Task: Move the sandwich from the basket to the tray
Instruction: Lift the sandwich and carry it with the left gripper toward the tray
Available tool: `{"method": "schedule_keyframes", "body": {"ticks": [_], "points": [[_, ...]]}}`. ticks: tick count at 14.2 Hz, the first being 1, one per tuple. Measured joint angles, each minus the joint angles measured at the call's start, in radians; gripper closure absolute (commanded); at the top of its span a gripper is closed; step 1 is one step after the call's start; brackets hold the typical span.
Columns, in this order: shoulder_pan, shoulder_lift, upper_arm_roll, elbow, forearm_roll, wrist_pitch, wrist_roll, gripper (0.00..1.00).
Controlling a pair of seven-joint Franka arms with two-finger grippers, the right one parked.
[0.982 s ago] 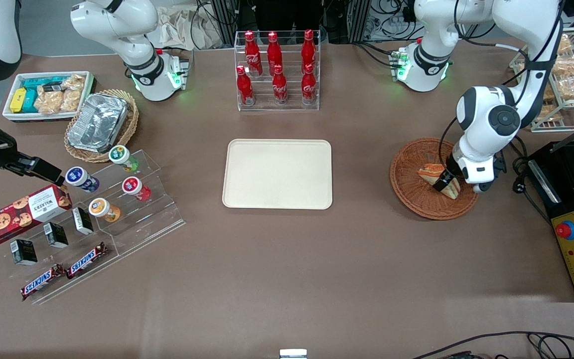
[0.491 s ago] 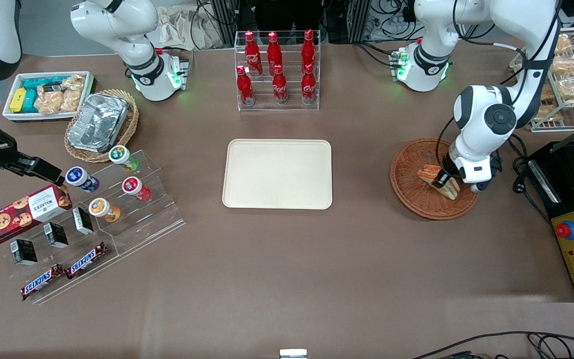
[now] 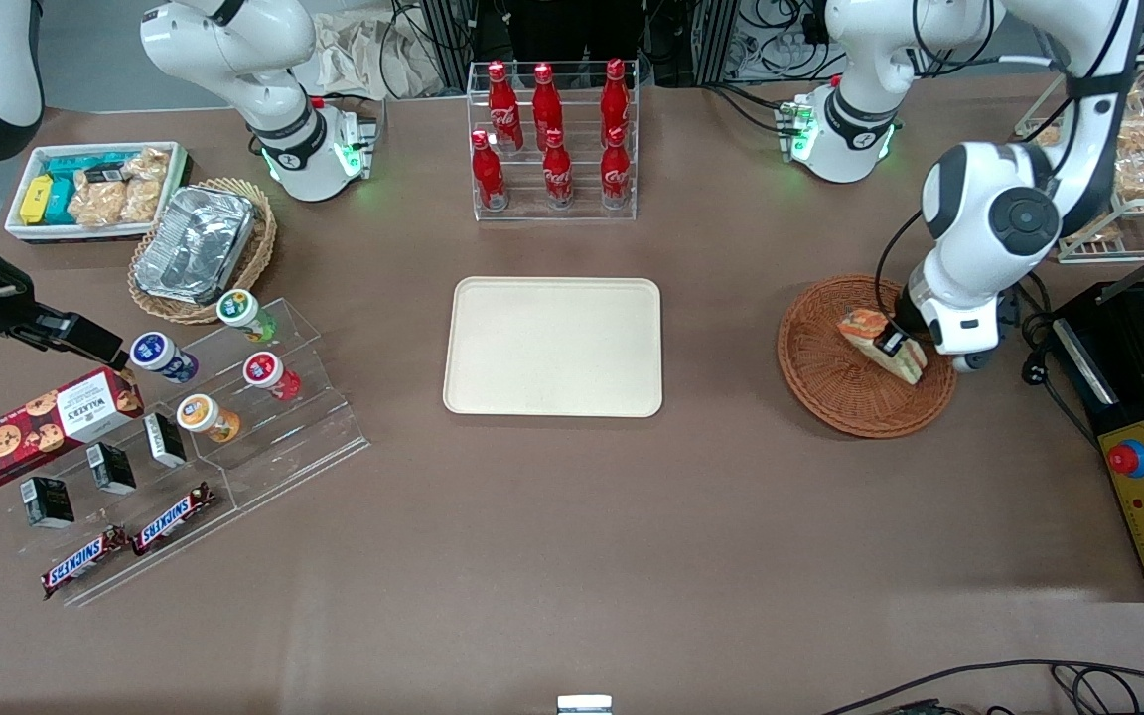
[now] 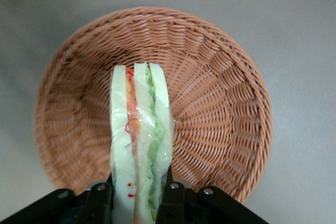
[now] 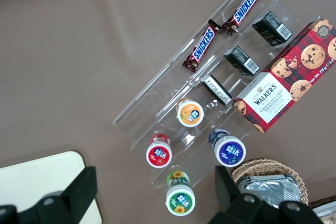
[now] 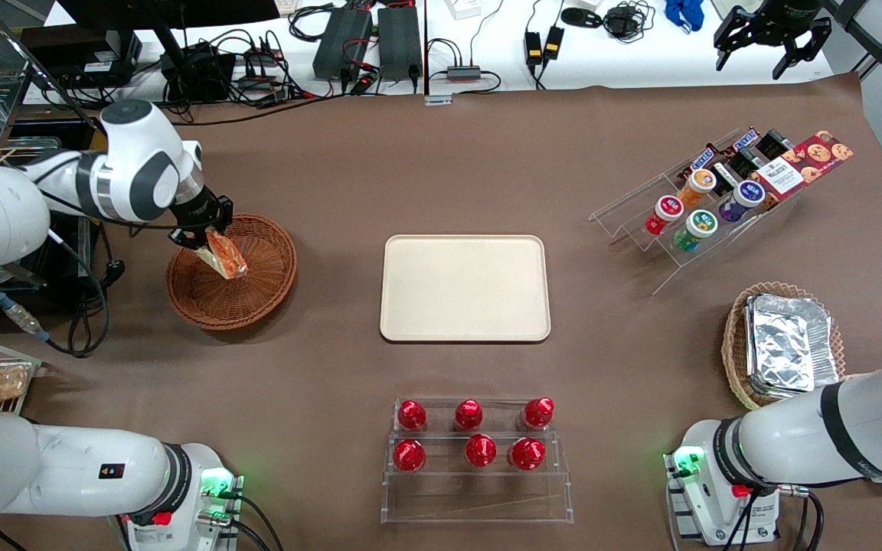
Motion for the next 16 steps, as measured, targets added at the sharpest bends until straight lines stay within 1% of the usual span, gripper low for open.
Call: {"method": "schedule_keyframes", "body": {"ticks": [2,4,6,9,12,14,16], "points": [[-0.002,-0.042,-0.009,0.104,0.0,-0.201,0.031,0.98],[-0.003,-0.075,-0.015,0.241,0.0,-0.396,0.081,0.98],[-0.003,-0.092,-0.021,0.364,0.0,-0.529,0.144,0.98],[-0.004,-0.094,-0.03,0.497,-0.001,-0.64,0.235,0.98],[-0.004,-0.094,-0.054,0.594,-0.003,-0.723,0.342,0.97],[-0.005,-0.096,-0.104,0.637,-0.005,-0.744,0.389,0.97],[-0.007,-0.096,-0.175,0.649,-0.027,-0.748,0.402,0.97]]}}
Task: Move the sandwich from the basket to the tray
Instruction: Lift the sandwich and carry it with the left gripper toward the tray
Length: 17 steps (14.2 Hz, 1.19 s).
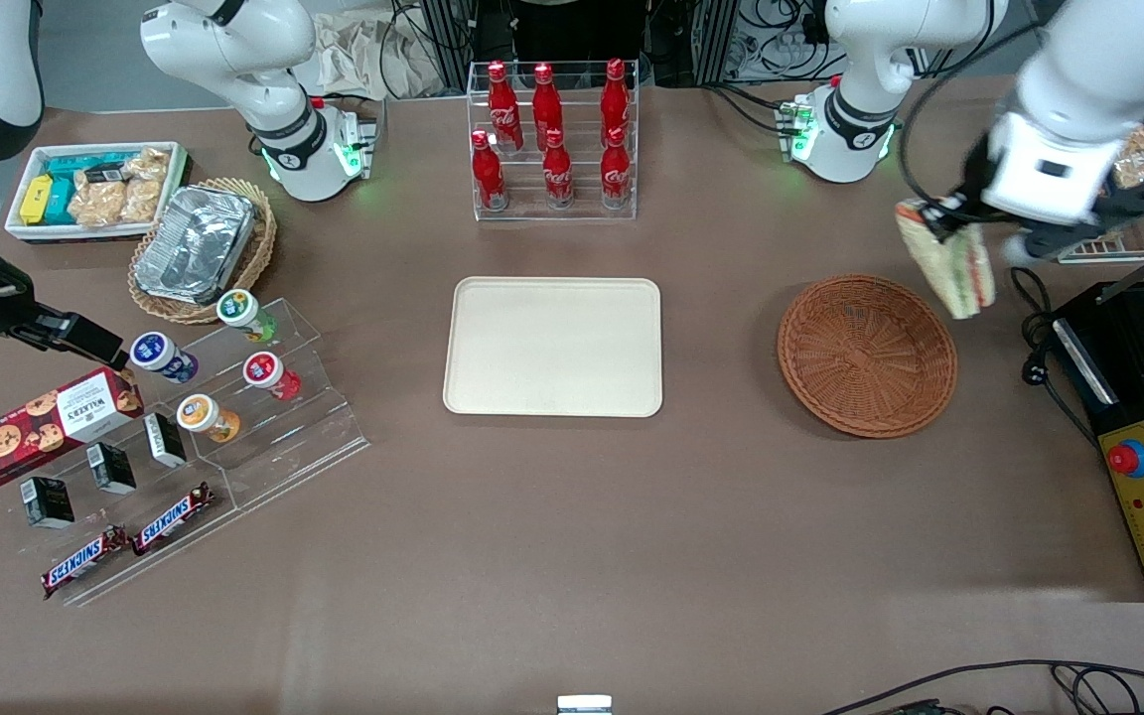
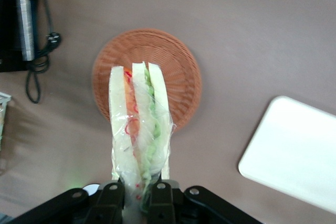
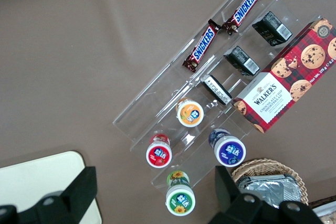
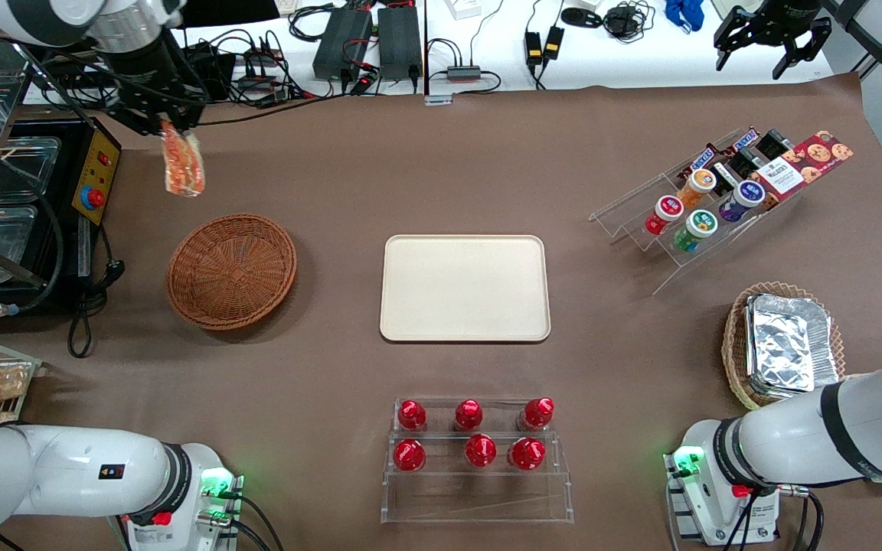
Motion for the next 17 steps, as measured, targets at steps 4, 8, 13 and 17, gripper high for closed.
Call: {"method": "schedule_keyframes", "body": {"ticks": [4,8,13,17], "points": [[-0.005,0.001,-0.089,0.024,-0.086,0.002,0.0,0.97],[-0.006,0.015,-0.173,0.035,-0.117,0.045,-0.058,0.97],[-0.071,0.074,-0.205,0.009,-0.105,0.16,-0.128,0.96],[-0.176,0.158,-0.207,-0.013,0.0,0.237,-0.248,0.96]]}}
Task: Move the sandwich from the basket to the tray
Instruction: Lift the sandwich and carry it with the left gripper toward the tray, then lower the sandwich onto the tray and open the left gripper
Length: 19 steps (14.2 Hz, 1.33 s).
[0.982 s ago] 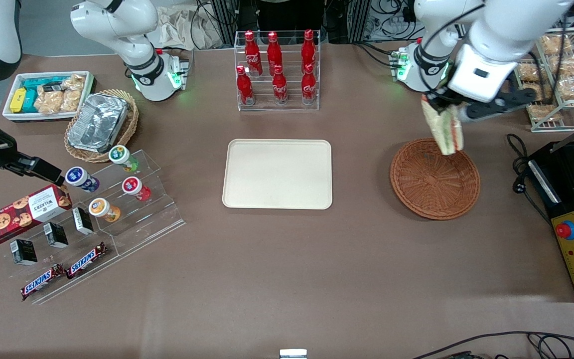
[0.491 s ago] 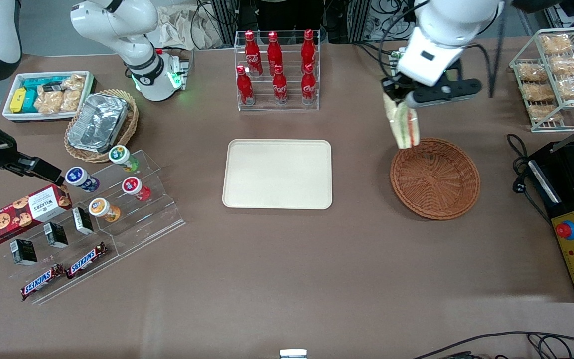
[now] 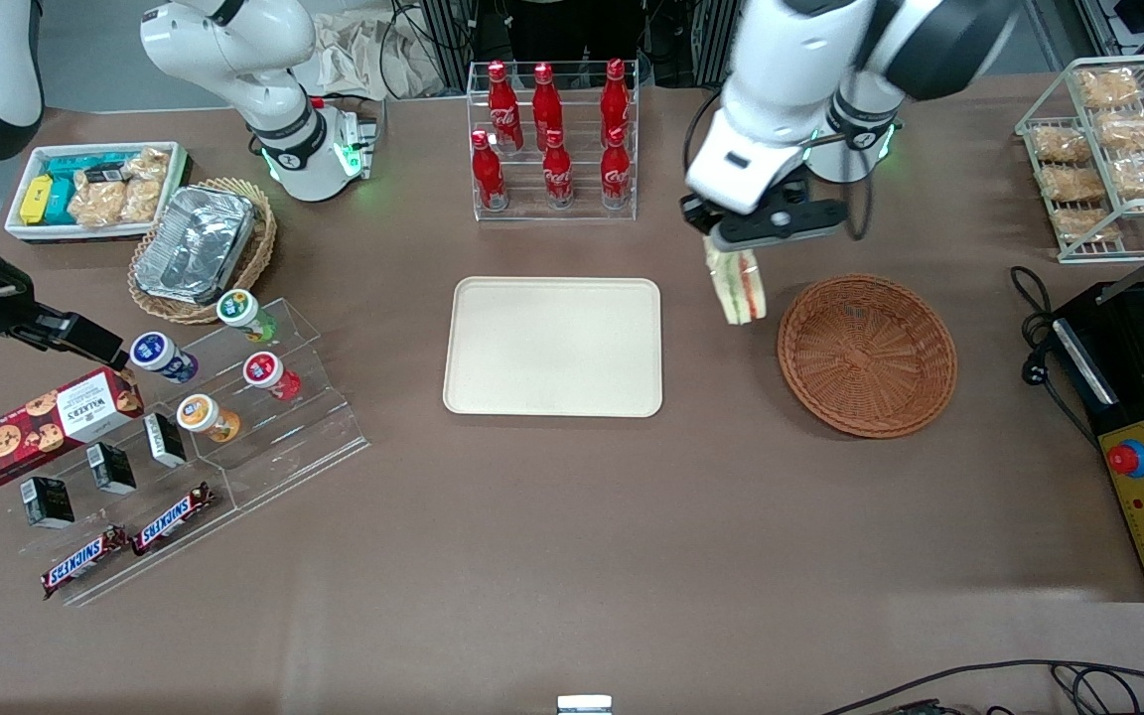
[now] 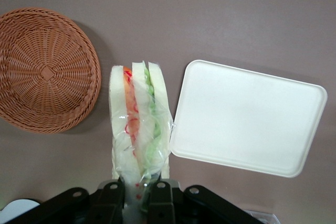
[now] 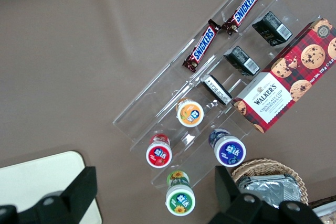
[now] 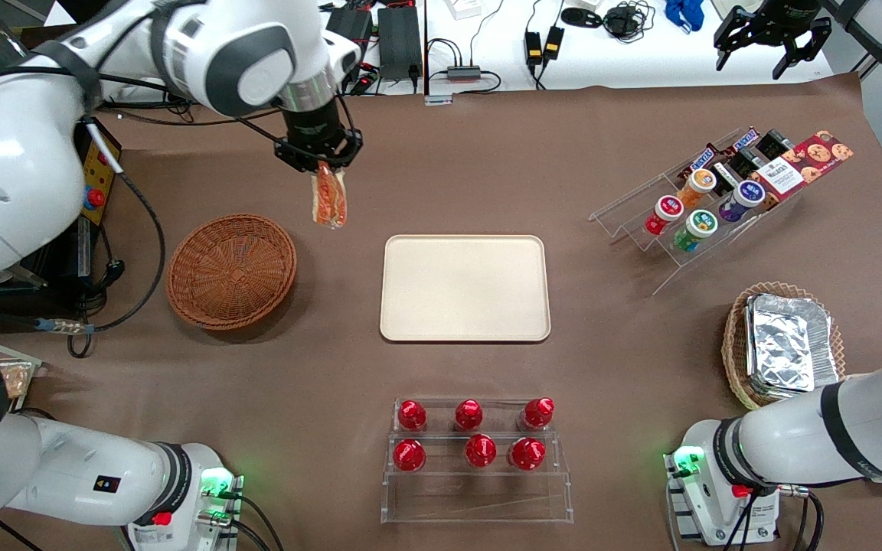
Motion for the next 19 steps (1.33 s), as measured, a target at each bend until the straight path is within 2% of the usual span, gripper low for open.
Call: {"method": "schedule_keyframes", "body": {"ticks": [4,9,14,19], "points": [[-0.053,0.057,-0.001,0.0,0.012,0.034,-0.028,0.96],[-0.137,0.153,-0.001,-0.004,0.051,0.157,-0.106,0.94],[-0.159,0.237,0.0,-0.1,0.065,0.384,-0.118,0.94],[-0.17,0.316,0.001,-0.175,0.135,0.545,-0.144,0.95]]}}
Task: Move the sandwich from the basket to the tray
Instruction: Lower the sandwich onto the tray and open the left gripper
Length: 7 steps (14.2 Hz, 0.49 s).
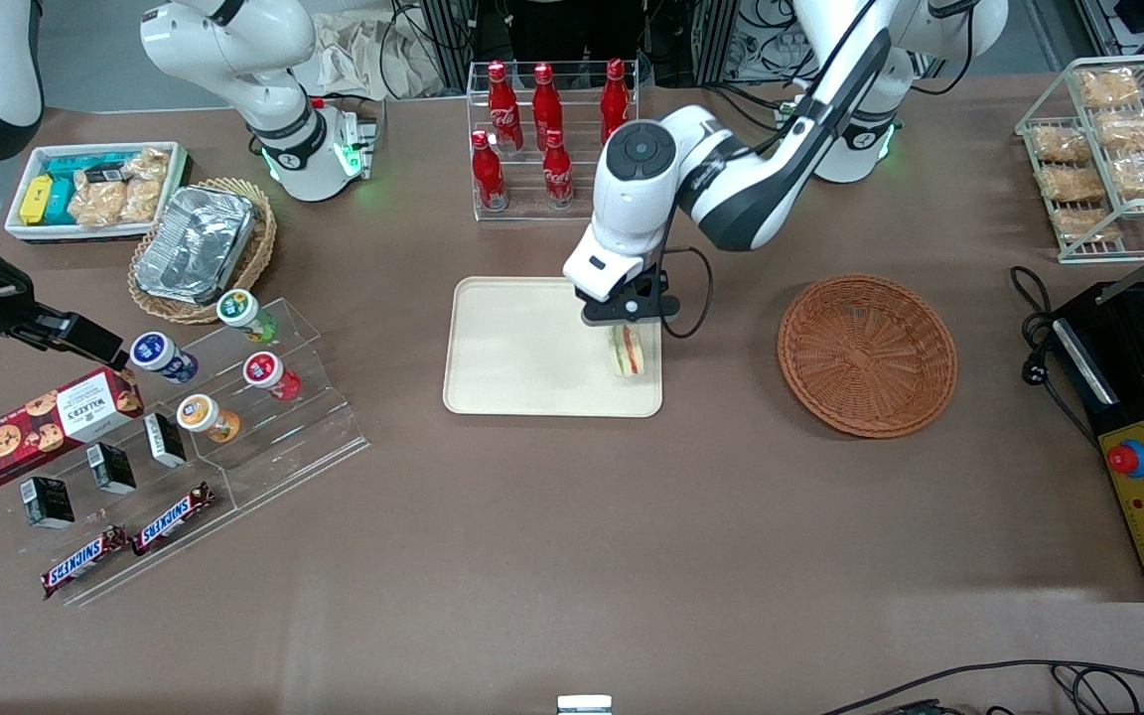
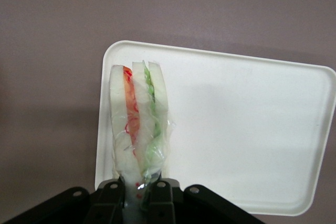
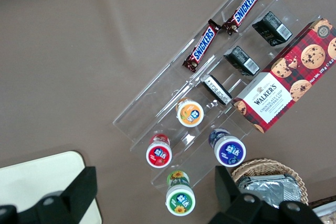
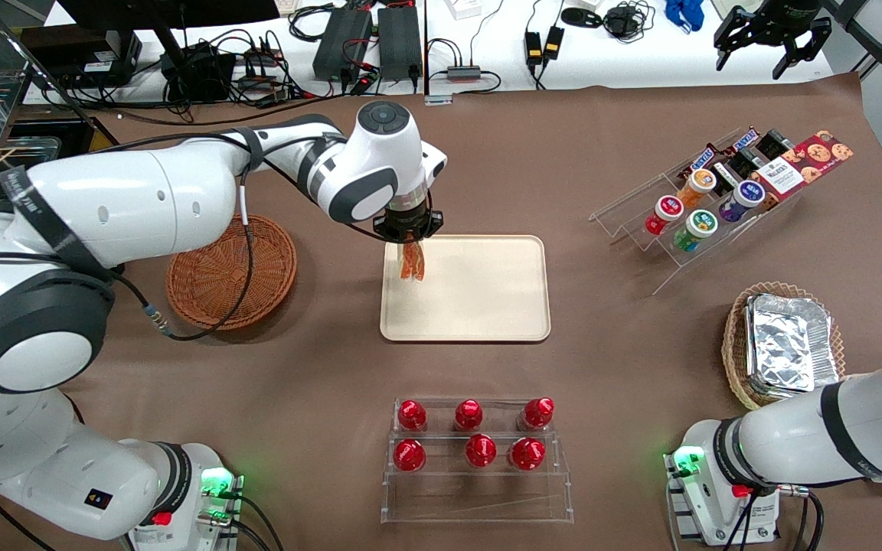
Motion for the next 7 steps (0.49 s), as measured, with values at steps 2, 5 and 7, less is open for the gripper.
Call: {"method": "schedule_keyframes", "body": {"ticks": [2,5,7], "points": [[0.0,0.022,0.002,-0.029,0.037,0.05,-0.011,0.95],[0.0,0.054,0.01,-0.073,0.09,0.136,-0.042,0.94],[0.0,0.077,0.013,-0.083,0.122,0.164,-0.059,0.93]]}}
